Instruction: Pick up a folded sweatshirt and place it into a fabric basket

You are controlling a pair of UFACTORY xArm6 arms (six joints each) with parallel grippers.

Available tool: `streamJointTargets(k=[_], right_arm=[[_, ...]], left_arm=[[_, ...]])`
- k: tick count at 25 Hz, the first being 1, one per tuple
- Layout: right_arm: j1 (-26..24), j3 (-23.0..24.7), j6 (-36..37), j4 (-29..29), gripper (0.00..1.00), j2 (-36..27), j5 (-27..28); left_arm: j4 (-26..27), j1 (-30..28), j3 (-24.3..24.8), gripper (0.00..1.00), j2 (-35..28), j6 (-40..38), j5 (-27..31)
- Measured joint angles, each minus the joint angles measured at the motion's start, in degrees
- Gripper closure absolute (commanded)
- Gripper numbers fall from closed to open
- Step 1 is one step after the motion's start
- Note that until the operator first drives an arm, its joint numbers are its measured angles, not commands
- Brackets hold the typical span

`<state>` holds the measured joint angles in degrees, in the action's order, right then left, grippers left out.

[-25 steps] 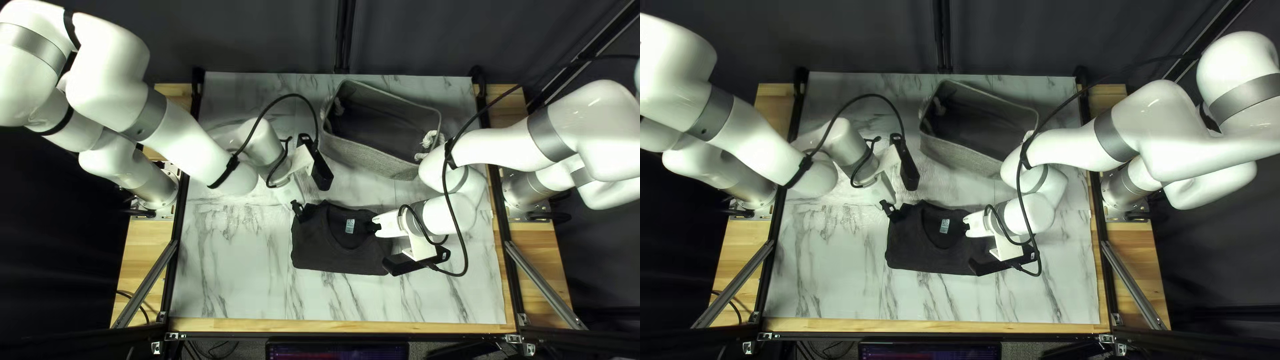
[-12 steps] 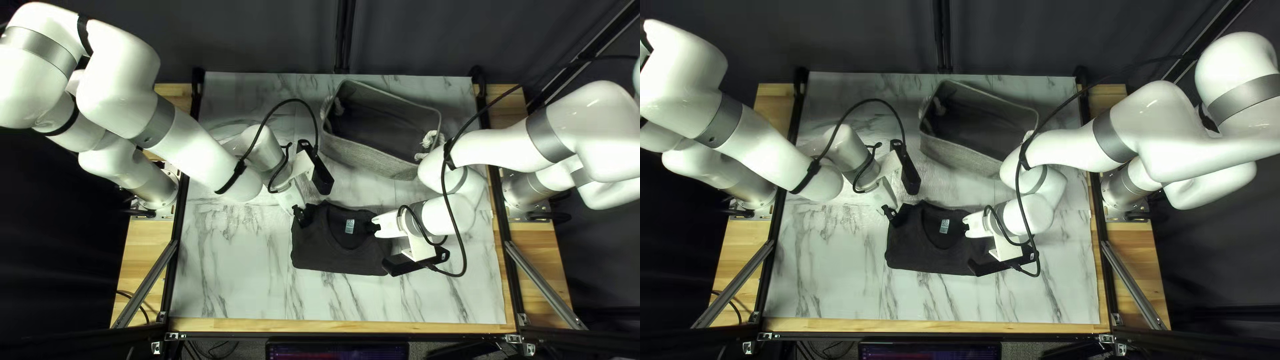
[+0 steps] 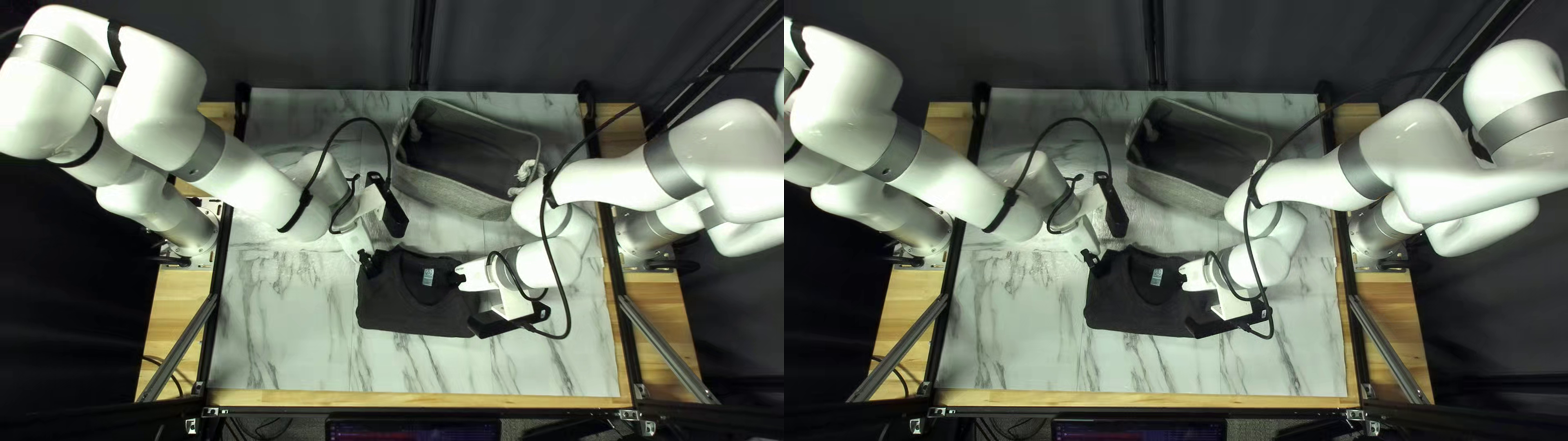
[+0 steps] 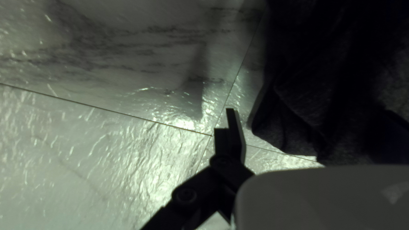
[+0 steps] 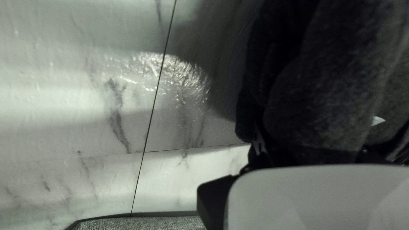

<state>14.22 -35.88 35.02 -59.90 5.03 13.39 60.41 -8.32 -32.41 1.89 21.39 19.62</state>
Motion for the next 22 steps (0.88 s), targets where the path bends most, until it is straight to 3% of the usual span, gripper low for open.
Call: streamJointTargets(k=[11, 22], right_arm=[[0.01, 0.33, -0.34, -0.4, 1.0, -0.4, 0.1], [-0.25, 0.48, -0.94, -1.33, 1.0, -0.48, -0.2]], left_arm=[[-3.69, -0.81, -1.57, 0.0, 1.07, -4.84, 0.46], [-1.77, -1.38, -1.96, 0.0, 1.75, -3.83, 0.34]])
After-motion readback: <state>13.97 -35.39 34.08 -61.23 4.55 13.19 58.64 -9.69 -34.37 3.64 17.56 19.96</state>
